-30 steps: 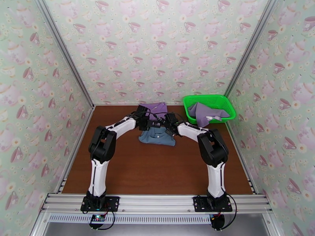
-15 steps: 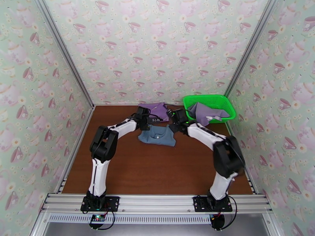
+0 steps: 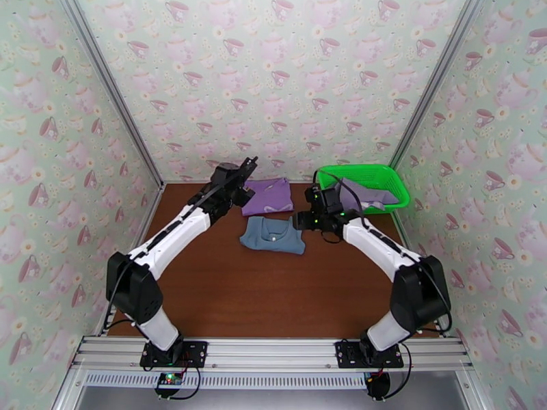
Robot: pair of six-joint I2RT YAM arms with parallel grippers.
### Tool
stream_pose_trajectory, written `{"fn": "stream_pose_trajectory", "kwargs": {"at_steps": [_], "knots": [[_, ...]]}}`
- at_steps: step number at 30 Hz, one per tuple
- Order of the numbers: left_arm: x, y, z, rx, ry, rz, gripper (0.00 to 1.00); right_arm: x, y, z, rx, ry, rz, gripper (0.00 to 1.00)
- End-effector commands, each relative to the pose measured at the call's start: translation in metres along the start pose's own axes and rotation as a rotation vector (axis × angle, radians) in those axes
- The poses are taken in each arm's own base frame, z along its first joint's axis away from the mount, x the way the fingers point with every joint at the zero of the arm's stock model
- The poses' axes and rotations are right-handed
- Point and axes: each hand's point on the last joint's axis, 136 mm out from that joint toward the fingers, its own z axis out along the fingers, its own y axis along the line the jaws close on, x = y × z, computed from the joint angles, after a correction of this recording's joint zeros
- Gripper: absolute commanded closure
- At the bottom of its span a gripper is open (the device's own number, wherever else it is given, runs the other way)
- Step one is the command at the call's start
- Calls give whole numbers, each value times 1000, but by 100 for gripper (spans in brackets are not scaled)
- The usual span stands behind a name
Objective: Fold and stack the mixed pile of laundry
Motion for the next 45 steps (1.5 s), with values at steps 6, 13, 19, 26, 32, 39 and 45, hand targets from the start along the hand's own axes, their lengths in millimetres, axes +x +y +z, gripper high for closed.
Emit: {"fn": "stream_pose_trajectory", "kwargs": {"at_steps": [6,13,19,26,32,39,45], "knots": [[128,-77,52,211,431,-172,1,34,-2,54,-1,119,170,25],[132,-73,70,277,428,-271,4,40,-11,75,33,135,188,28],[149,-98,81,380,476,-273,12,49,-20,91,87,170,186,31],[165,-127,91,470,522,-290,24,61,-18,109,137,220,151,39],[184,-154,99,506,593,-291,35,72,-16,118,149,249,143,57],[203,-169,103,497,630,-317,78,80,-14,126,141,286,141,100],[193,-149,92,407,581,-350,100,47,-8,113,159,236,73,100]]}}
